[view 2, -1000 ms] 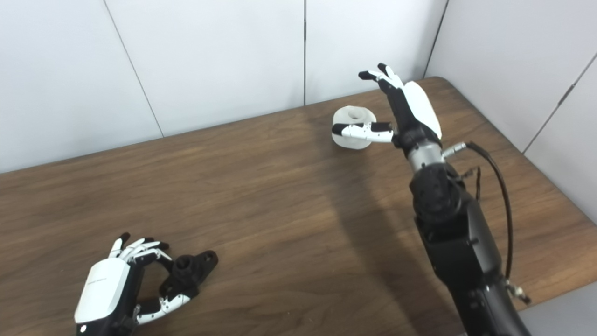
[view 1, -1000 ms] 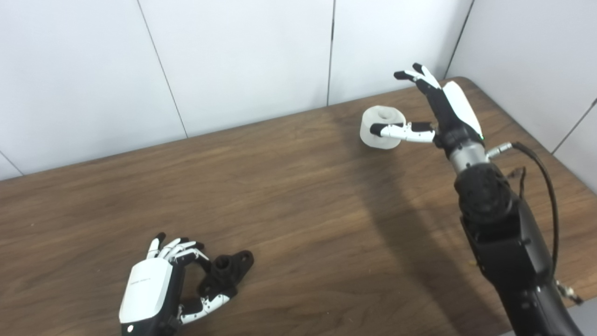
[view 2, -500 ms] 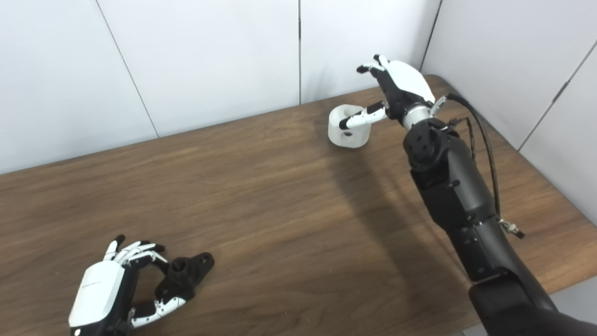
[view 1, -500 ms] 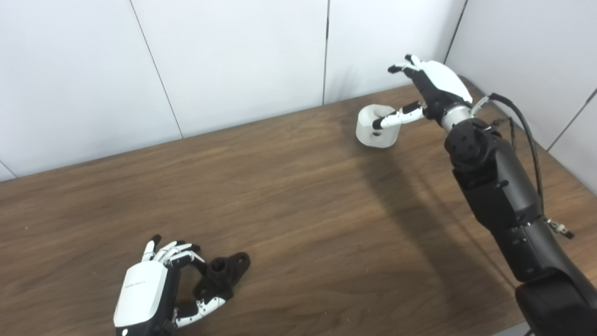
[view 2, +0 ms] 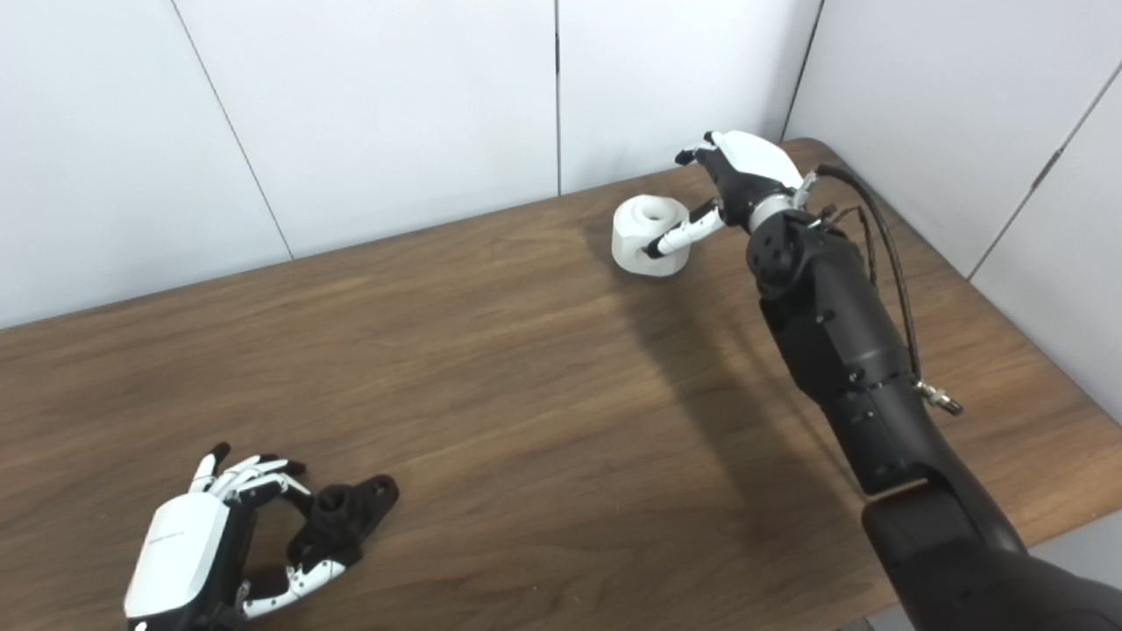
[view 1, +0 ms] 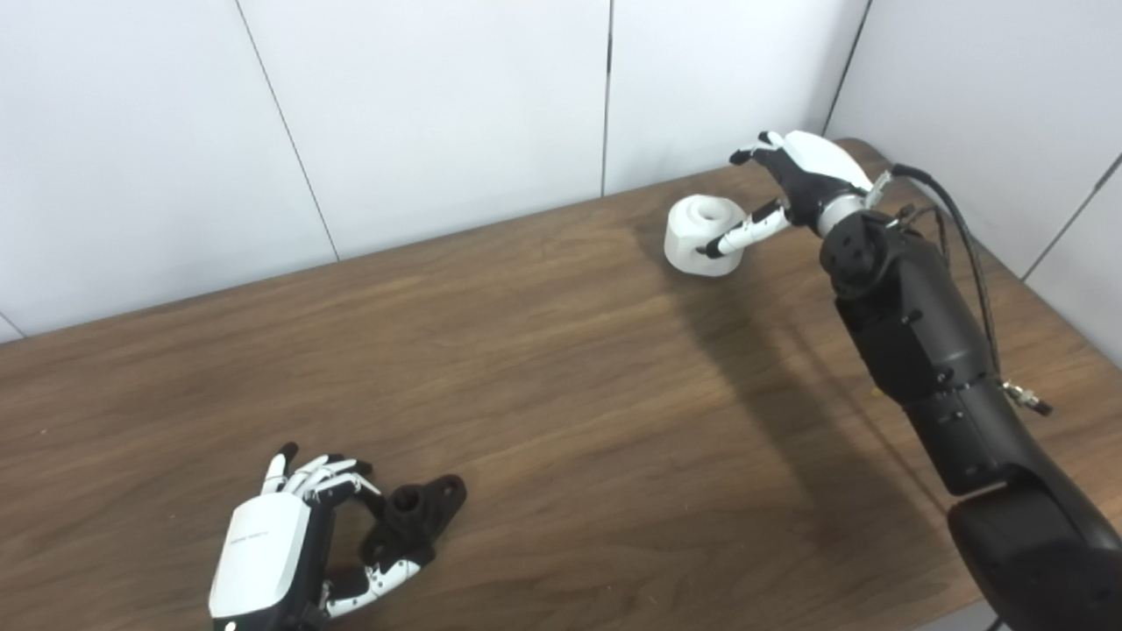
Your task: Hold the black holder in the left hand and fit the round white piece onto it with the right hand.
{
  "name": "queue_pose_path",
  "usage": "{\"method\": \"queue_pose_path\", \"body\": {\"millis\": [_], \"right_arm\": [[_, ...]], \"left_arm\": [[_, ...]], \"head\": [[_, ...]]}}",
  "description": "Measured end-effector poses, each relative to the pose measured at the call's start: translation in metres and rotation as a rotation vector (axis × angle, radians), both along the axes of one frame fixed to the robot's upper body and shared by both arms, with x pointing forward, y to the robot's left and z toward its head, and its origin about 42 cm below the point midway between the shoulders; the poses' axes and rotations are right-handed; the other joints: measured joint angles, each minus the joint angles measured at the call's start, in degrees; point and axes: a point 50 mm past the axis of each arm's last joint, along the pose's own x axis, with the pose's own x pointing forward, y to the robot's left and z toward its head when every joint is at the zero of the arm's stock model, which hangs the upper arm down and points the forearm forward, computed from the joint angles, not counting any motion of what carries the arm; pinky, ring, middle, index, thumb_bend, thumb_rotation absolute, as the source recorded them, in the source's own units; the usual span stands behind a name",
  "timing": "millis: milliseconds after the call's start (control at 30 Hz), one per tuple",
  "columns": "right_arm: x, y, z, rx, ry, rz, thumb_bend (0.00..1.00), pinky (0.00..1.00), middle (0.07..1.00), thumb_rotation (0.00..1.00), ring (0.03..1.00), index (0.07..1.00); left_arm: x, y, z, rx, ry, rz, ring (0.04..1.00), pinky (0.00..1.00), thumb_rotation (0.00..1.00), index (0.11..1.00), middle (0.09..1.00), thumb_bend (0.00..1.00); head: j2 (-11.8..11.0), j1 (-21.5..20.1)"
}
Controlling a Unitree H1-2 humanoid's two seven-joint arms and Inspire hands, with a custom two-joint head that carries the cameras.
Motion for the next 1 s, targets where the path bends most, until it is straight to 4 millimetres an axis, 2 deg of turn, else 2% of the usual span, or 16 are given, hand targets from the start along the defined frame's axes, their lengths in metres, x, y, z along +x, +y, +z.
{"method": "queue_pose_path", "body": {"millis": [400,633,1000], "right_arm": [[0.006,-0.005,-0.007,-0.010,-0.026,-0.038,0.91,1.00,1.000,0.34,1.000,0.783],[0.007,-0.003,-0.010,0.004,-0.025,-0.030,0.94,1.00,1.000,0.34,1.000,0.754],[0.009,-0.002,-0.017,0.009,-0.001,-0.021,0.92,1.00,1.000,0.32,1.000,0.751]], "left_arm": [[0.001,0.001,-0.001,0.000,0.004,0.005,0.850,1.00,0.05,0.484,0.758,0.52],[0.001,0.000,-0.001,0.000,0.003,0.005,0.853,1.00,0.05,0.484,0.757,0.52],[0.001,0.000,-0.001,0.003,0.003,0.006,0.855,1.00,0.05,0.484,0.759,0.52]], "head": [[0.09,0.26],[0.09,0.53],[0.17,1.05]]}}
